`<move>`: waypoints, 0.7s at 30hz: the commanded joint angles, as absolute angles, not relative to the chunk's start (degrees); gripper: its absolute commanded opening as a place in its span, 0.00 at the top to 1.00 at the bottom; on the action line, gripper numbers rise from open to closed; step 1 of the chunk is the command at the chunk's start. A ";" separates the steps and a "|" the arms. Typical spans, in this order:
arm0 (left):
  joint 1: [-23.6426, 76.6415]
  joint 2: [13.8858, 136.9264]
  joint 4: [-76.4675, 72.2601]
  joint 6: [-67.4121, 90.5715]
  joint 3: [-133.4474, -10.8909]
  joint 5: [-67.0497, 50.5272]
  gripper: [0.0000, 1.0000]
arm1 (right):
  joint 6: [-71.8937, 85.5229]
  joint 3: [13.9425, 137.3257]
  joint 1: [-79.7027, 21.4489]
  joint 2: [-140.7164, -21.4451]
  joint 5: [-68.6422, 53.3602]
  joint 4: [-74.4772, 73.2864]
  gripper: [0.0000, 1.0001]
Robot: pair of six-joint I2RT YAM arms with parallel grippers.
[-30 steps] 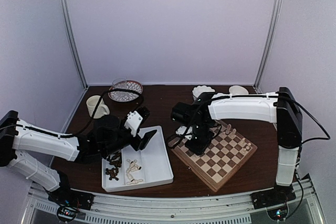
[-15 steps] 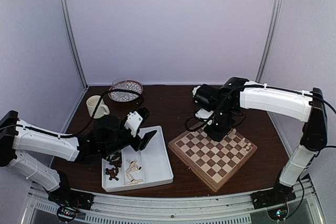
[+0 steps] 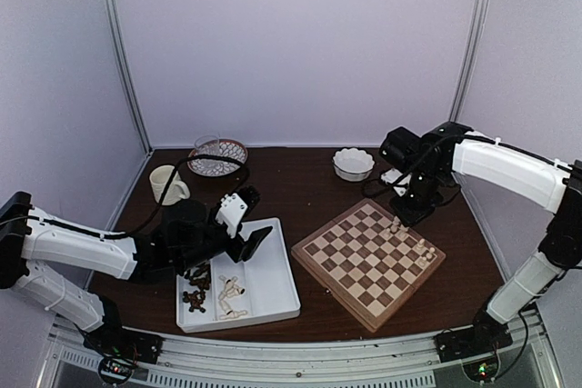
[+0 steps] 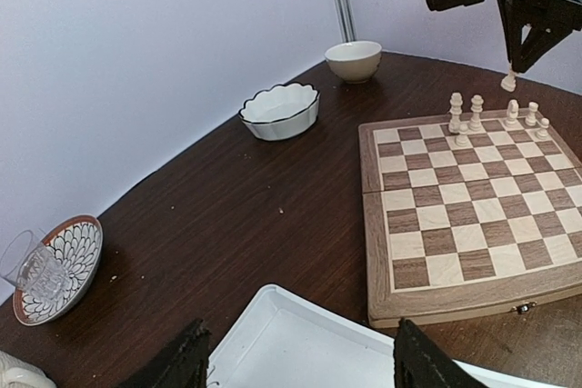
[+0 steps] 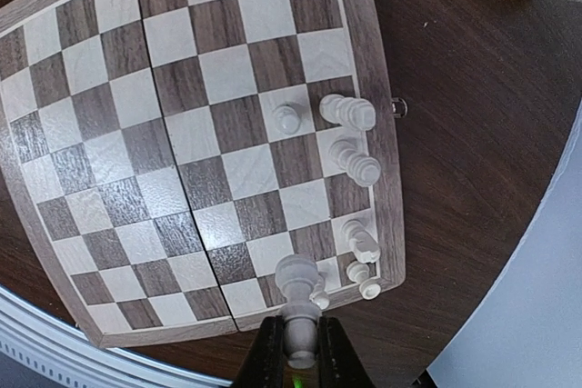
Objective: Set up the chess pieces on the board
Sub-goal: Place the bishop on c1.
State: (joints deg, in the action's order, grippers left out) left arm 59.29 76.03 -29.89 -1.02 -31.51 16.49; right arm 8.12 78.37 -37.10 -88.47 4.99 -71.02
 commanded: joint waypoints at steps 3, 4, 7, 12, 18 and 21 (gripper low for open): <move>59.18 74.67 -31.99 -0.26 -31.20 15.56 0.31 | 8.18 77.73 -33.81 -90.04 5.15 -70.97 0.89; 59.11 74.75 -31.99 -0.26 -31.20 15.48 0.31 | 8.17 77.70 -33.37 -90.27 5.18 -70.97 0.89; 59.19 74.68 -32.06 -0.26 -31.12 15.55 0.31 | 8.24 77.46 -32.29 -90.79 5.67 -70.89 0.89; 59.14 74.55 -31.99 -0.24 -31.11 15.64 0.31 | 8.35 77.11 -30.69 -92.54 6.05 -70.87 0.90; 59.15 74.26 -31.94 -0.26 -31.01 15.43 0.31 | 8.49 76.94 -29.79 -94.24 6.30 -70.45 0.90; 59.11 74.27 -31.95 -0.18 -31.03 15.38 0.31 | 8.70 76.66 -29.29 -95.05 6.74 -70.01 0.90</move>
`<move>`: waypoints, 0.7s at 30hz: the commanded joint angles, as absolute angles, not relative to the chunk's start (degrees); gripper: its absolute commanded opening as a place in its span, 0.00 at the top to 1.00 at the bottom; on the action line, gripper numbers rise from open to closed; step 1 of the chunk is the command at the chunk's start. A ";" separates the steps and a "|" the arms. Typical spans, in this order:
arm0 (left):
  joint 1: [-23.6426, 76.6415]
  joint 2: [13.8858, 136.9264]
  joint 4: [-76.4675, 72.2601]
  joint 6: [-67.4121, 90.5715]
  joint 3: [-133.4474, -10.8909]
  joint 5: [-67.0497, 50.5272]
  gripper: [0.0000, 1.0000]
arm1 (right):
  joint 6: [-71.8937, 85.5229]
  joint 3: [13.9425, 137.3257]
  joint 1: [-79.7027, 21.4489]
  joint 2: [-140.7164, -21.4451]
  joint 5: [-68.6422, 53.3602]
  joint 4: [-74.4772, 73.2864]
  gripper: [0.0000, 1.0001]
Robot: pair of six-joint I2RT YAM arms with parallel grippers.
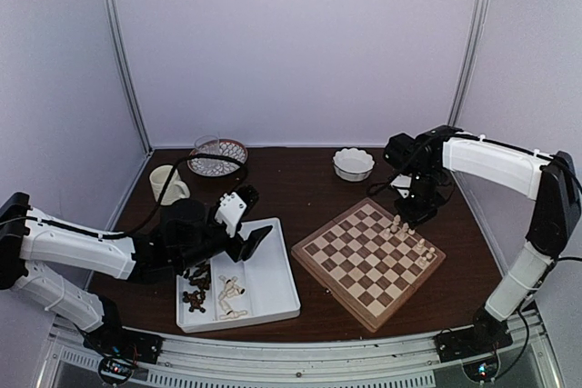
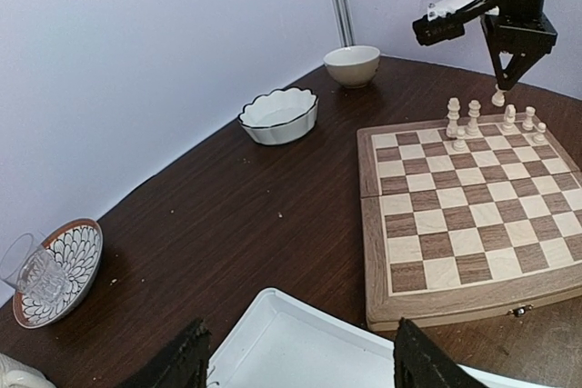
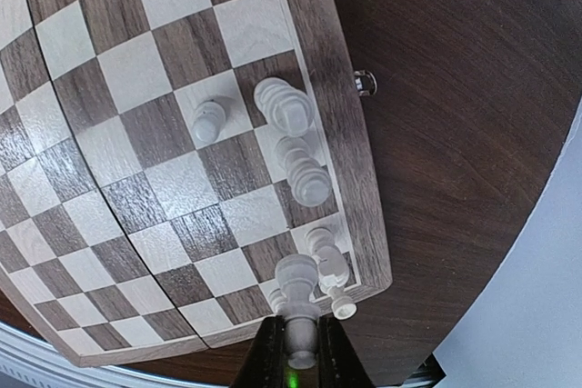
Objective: Set up the chess pieces on the board
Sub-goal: Place the bishop on c1.
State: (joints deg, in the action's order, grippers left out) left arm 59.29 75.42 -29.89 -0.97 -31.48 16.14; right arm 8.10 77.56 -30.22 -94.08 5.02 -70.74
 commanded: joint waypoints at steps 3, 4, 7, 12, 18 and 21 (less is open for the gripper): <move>59.20 74.42 -31.90 -0.19 -31.03 15.29 0.31 | 8.78 76.73 -28.79 -96.36 6.88 -69.98 0.90; 59.17 74.34 -31.90 -0.18 -31.03 15.29 0.31 | 8.83 76.68 -28.70 -96.75 6.98 -69.90 0.90; 59.13 74.27 -31.85 -0.18 -31.03 15.21 0.31 | 8.88 76.56 -28.51 -97.51 7.11 -69.66 0.90; 59.19 74.26 -31.82 -0.18 -31.03 14.99 0.31 | 9.30 76.46 -27.97 -98.34 7.60 -69.11 0.90; 59.13 74.22 -31.82 -0.18 -31.03 14.73 0.31 | 9.57 76.64 -27.56 -99.92 8.03 -68.79 0.90; 59.14 74.26 -31.74 -0.18 -31.03 14.77 0.31 | 9.73 76.79 -27.51 -100.85 8.25 -68.58 0.90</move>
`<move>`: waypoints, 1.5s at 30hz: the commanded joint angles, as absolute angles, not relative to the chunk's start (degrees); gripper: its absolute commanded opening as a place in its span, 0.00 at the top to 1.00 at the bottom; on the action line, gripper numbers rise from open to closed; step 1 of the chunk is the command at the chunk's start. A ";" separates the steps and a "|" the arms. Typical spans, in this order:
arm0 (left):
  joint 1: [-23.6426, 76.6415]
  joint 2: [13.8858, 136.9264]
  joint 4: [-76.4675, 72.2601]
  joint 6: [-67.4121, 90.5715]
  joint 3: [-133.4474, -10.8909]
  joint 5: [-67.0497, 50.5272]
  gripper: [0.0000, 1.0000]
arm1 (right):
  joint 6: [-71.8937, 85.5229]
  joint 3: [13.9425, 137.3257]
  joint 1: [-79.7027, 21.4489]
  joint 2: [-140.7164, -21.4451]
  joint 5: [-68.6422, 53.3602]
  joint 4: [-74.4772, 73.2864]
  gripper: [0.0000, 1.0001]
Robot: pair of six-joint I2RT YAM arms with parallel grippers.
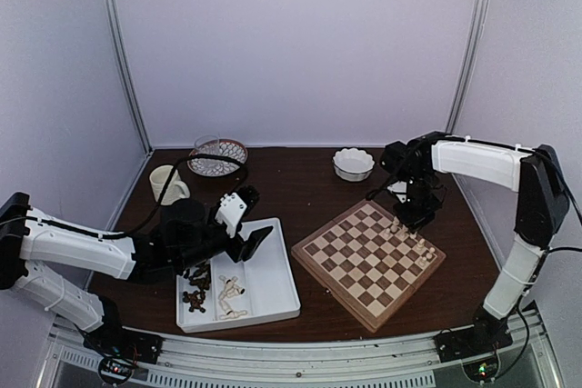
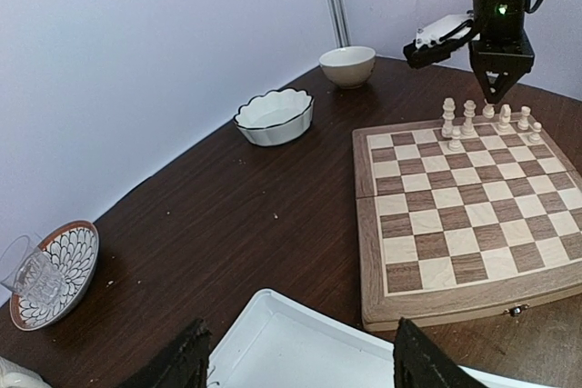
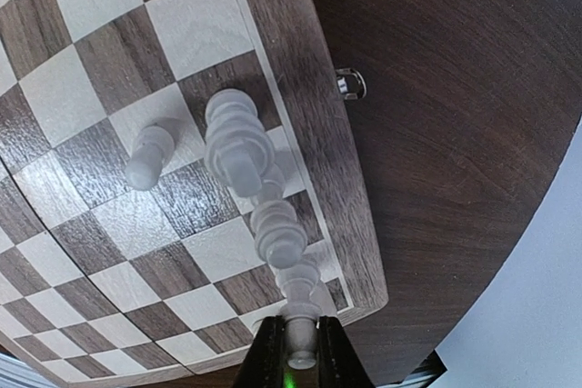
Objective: Set up the chess pieces on the board
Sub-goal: Place the bishop on c1.
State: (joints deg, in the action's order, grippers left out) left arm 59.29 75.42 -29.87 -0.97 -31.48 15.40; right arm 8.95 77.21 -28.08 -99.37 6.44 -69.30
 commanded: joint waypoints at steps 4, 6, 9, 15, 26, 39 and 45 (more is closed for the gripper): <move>59.23 74.16 -31.73 -0.18 -31.03 14.59 0.31 | 9.86 76.81 -27.33 -101.62 8.27 -68.35 0.89; 59.18 74.15 -31.73 -0.19 -31.03 14.51 0.31 | 9.87 76.90 -27.30 -101.98 8.24 -68.22 0.89; 59.18 74.13 -31.73 -0.20 -31.03 14.50 0.31 | 9.86 76.99 -27.16 -102.49 8.13 -68.06 0.89; 59.22 74.03 -31.64 -0.22 -31.03 14.41 0.31 | 9.76 77.03 -27.09 -103.76 7.82 -68.04 0.88; 59.17 74.09 -31.56 -0.19 -31.03 14.24 0.31 | 9.58 77.07 -26.99 -104.19 7.03 -67.91 0.86; 59.19 74.08 -31.64 -0.19 -31.03 14.06 0.31 | 9.54 77.23 -26.95 -104.00 6.58 -67.53 0.82; 59.20 73.90 -31.64 -0.18 -30.95 14.06 0.31 | 9.49 77.26 -26.89 -104.15 6.59 -67.57 0.76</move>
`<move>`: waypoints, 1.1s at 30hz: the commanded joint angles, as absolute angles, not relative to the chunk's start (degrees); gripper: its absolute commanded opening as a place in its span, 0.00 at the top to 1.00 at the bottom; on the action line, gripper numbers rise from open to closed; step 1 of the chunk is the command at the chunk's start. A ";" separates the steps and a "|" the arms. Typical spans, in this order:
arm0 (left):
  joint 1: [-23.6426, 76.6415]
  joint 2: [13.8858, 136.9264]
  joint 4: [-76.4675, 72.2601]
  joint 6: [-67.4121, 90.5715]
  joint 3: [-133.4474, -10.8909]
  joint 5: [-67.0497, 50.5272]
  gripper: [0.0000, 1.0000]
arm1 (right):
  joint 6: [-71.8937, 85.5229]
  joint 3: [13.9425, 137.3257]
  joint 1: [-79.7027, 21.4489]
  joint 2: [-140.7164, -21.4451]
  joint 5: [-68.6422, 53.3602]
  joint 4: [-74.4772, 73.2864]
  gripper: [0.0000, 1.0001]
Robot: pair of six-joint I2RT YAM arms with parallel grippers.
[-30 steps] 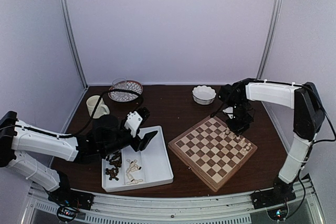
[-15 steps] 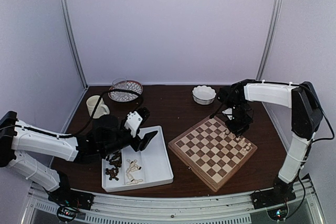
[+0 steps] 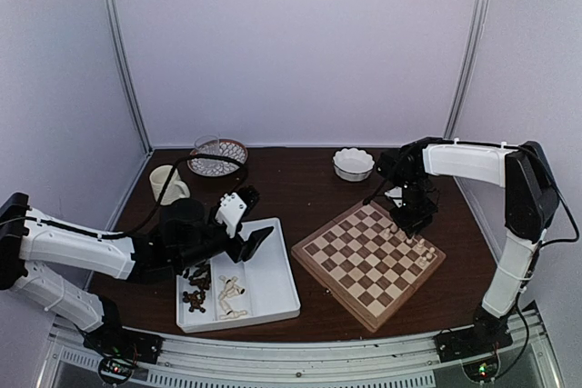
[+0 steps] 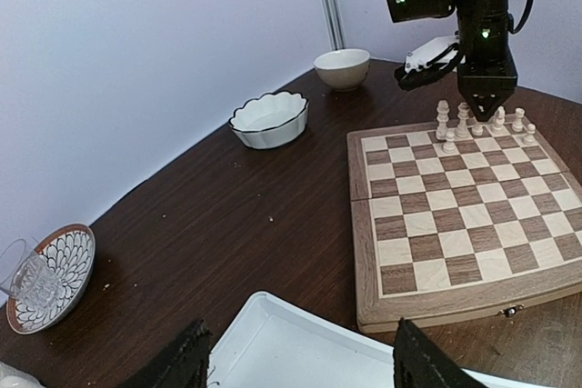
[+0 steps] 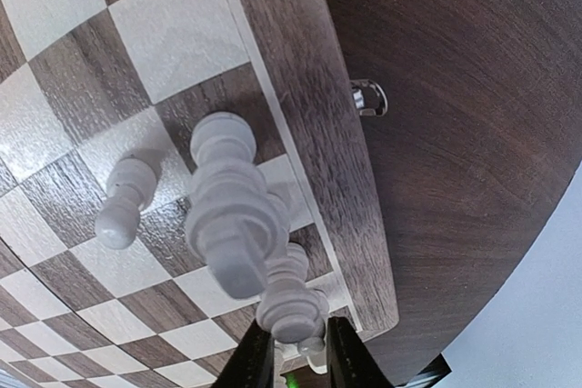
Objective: Set up the chess pieces on the board
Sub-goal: Place the bishop on c1.
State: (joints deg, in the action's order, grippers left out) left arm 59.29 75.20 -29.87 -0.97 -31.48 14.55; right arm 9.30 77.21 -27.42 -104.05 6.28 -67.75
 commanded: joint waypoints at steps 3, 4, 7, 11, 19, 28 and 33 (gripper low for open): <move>59.18 73.91 -31.64 -0.18 -30.94 14.06 0.31 | 9.60 77.19 -26.90 -103.94 6.68 -67.65 0.74; 59.22 73.89 -31.64 -0.18 -30.94 14.06 0.31 | 9.58 77.25 -26.92 -103.83 6.71 -67.60 0.74; 59.18 73.86 -31.64 -0.18 -30.94 14.06 0.31 | 9.67 77.38 -26.89 -103.46 7.21 -67.87 0.71; 59.22 73.92 -31.64 -0.18 -30.94 14.15 0.31 | 9.88 77.51 -26.89 -102.33 7.64 -67.94 0.68; 59.17 73.91 -31.64 -0.18 -30.94 14.15 0.31 | 9.67 77.58 -26.94 -102.86 7.38 -68.05 0.77; 59.16 73.73 -31.55 -0.18 -30.94 14.15 0.31 | 9.69 77.34 -26.90 -102.98 7.88 -68.93 0.81; 59.17 73.91 -31.55 -0.18 -30.98 14.15 0.31 | 10.01 77.00 -26.92 -102.69 8.49 -69.24 0.83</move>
State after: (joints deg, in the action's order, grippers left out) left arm 59.29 74.89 -29.87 -0.95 -31.48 14.52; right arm 9.41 77.21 -27.27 -103.74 6.59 -68.20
